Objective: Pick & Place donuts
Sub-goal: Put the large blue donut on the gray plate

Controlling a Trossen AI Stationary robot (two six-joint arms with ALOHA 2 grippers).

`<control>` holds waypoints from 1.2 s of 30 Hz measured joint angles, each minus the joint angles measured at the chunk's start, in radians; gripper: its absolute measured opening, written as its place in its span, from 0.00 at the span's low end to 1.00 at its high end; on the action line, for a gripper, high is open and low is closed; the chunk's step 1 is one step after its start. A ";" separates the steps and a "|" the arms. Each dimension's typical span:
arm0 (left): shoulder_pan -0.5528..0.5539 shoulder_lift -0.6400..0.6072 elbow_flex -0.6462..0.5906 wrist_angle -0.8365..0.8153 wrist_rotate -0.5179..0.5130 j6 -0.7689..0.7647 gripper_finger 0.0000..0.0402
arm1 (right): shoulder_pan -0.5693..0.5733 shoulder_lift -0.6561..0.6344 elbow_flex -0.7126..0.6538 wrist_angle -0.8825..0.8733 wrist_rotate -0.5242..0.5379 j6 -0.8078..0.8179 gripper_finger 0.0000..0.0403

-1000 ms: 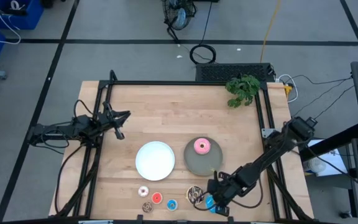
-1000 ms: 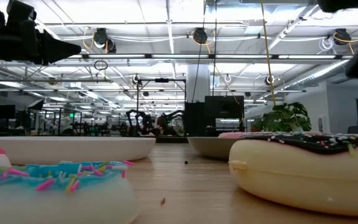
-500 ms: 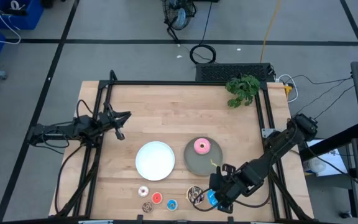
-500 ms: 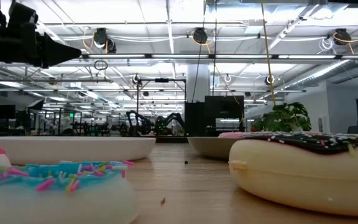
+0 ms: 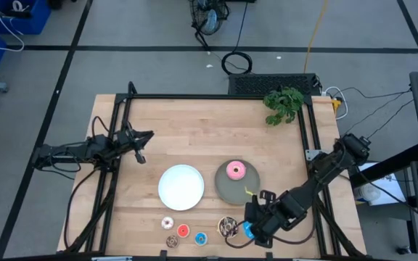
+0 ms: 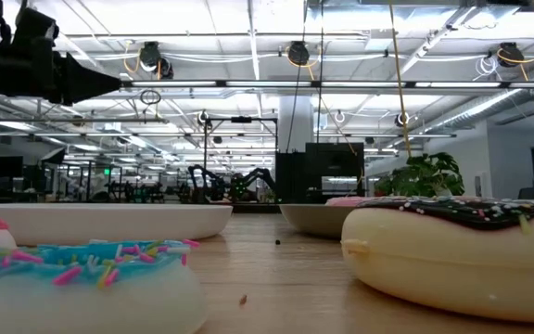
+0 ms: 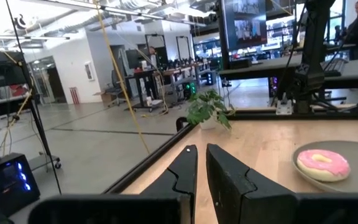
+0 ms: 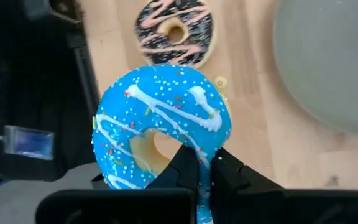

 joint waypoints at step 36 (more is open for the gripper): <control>0.000 0.000 0.000 -0.034 0.003 0.032 0.10 | -0.424 0.004 -0.326 0.120 -0.099 -0.383 0.01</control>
